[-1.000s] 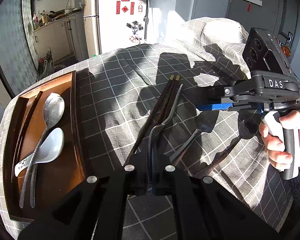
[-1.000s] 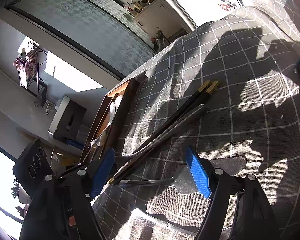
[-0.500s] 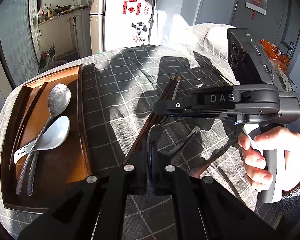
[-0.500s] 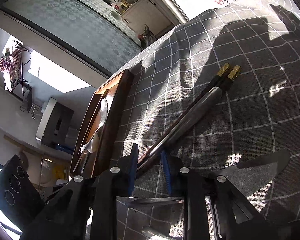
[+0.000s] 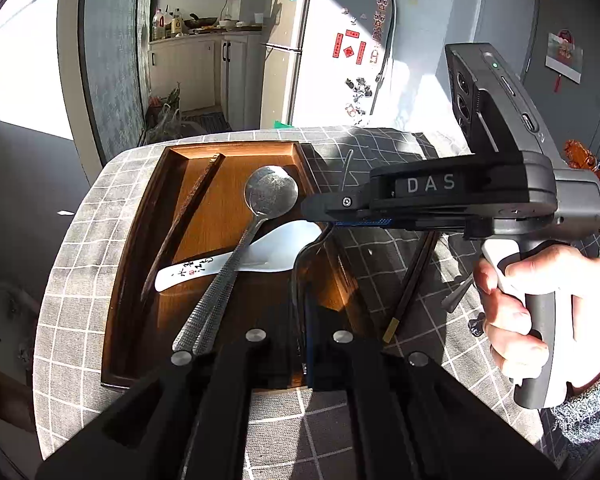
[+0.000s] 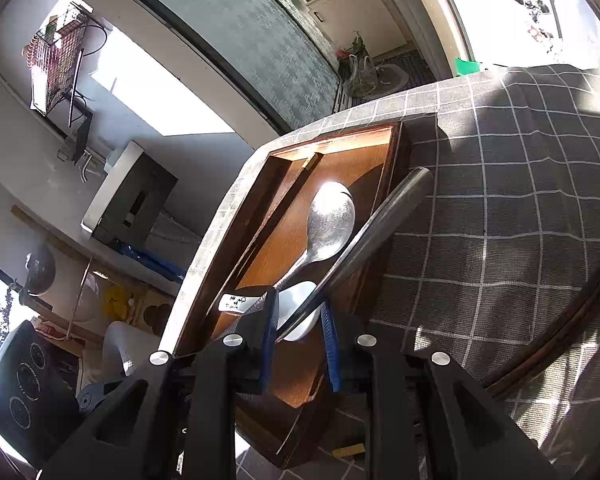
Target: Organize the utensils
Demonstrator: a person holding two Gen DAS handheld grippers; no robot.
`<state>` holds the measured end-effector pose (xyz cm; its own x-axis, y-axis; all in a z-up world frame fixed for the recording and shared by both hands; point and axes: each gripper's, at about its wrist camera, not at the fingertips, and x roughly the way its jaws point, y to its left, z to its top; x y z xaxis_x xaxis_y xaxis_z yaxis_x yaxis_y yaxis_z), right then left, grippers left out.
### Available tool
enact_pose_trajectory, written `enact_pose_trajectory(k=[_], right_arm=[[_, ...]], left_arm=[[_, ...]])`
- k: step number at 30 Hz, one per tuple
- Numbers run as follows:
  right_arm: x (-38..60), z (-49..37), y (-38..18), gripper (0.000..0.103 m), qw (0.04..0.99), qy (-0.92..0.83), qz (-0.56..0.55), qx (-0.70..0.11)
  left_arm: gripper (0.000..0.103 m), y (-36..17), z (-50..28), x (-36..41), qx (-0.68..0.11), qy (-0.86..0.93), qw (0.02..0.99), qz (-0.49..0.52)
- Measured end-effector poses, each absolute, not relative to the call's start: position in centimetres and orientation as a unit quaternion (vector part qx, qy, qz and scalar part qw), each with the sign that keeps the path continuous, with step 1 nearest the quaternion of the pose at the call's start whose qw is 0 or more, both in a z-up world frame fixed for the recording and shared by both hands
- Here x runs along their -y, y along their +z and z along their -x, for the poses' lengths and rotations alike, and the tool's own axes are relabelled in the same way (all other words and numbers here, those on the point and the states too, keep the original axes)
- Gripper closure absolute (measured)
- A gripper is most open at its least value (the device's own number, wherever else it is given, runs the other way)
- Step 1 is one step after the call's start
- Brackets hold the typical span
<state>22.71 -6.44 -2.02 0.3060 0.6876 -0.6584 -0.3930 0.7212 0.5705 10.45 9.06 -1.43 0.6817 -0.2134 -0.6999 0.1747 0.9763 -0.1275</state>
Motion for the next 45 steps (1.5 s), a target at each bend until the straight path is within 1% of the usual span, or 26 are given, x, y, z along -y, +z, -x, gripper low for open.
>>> enact_pose_trajectory(k=[7, 10, 12, 13, 14, 15, 16, 17, 19, 20, 21, 22, 23, 27, 33, 39, 43, 44, 45], right_arm=[[2.3, -24.3, -2.9, 0.083, 0.797, 0.335, -0.114, -0.490], [1.6, -24.2, -3.1, 0.080, 0.799, 0.336, -0.106, -0.487], [1.5, -23.8, -2.9, 0.076, 0.801, 0.338, -0.103, -0.483], [1.6, -23.6, -2.7, 0.069, 0.803, 0.337, -0.104, -0.480], [1.9, -23.4, -2.5, 0.059, 0.806, 0.337, -0.105, -0.476], [2.3, -23.1, -2.2, 0.053, 0.808, 0.337, -0.105, -0.471], [2.8, -22.8, -1.9, 0.042, 0.809, 0.338, -0.108, -0.468], [3.4, -22.5, -1.5, 0.036, 0.810, 0.341, -0.112, -0.464], [5.0, -21.8, -0.7, 0.034, 0.809, 0.348, -0.120, -0.458], [6.0, -21.5, -0.3, 0.031, 0.811, 0.349, -0.122, -0.453], [7.0, -21.1, 0.2, 0.030, 0.814, 0.350, -0.124, -0.447], [8.2, -20.8, 0.7, 0.029, 0.818, 0.350, -0.122, -0.441], [9.6, -20.4, 1.2, 0.028, 0.823, 0.347, -0.120, -0.433], [15.8, -19.0, 2.6, 0.021, 0.846, 0.326, -0.103, -0.410], [25.0, -17.9, 1.5, 0.020, 0.864, 0.281, -0.128, -0.398], [29.8, -17.6, -0.9, 0.020, 0.858, 0.273, -0.198, -0.388], [30.7, -17.7, -1.7, 0.020, 0.846, 0.286, -0.224, -0.391], [30.7, -17.6, -1.8, 0.020, 0.843, 0.291, -0.229, -0.391], [30.7, -17.6, -1.7, 0.020, 0.842, 0.294, -0.230, -0.390]], left_arm=[[0.098, -2.7, -11.5, -11.7, -0.386, -0.058, 0.919, 0.054], [0.098, -2.9, -11.8, -11.9, -0.384, -0.040, 0.921, 0.058], [0.099, -3.0, -11.9, -11.9, -0.382, -0.032, 0.922, 0.057], [0.099, -3.2, -12.1, -11.9, -0.385, -0.032, 0.921, 0.056], [0.099, -3.4, -12.3, -11.9, -0.386, -0.031, 0.920, 0.055], [0.099, -3.5, -12.4, -11.8, -0.386, -0.028, 0.921, 0.050], [0.098, -3.6, -12.4, -11.7, -0.384, -0.025, 0.922, 0.042], [0.098, -3.7, -12.5, -11.6, -0.382, -0.019, 0.923, 0.034], [0.097, -3.7, -12.6, -11.4, -0.383, -0.016, 0.923, 0.021], [0.095, -3.6, -12.5, -11.3, -0.380, -0.019, 0.925, 0.017], [0.080, -3.4, -12.3, -11.1, -0.376, -0.020, 0.926, 0.010], [0.059, -3.2, -12.0, -10.9, -0.372, -0.021, 0.928, 0.002], [0.051, -2.9, -11.7, -10.8, -0.366, -0.023, 0.931, 0.000], [0.040, -1.7, -10.5, -9.8, -0.355, -0.032, 0.934, -0.014], [0.034, -1.2, -9.0, -4.4, -0.347, -0.123, 0.928, -0.059], [0.034, -4.0, -8.8, 2.8, -0.370, -0.215, 0.894, -0.129], [0.034, -5.4, -10.1, 4.9, -0.389, -0.224, 0.883, -0.139], [0.035, -5.6, -10.6, 5.0, -0.394, -0.226, 0.881, -0.135], [0.039, -5.8, -11.1, 5.0, -0.400, -0.232, 0.877, -0.129]])
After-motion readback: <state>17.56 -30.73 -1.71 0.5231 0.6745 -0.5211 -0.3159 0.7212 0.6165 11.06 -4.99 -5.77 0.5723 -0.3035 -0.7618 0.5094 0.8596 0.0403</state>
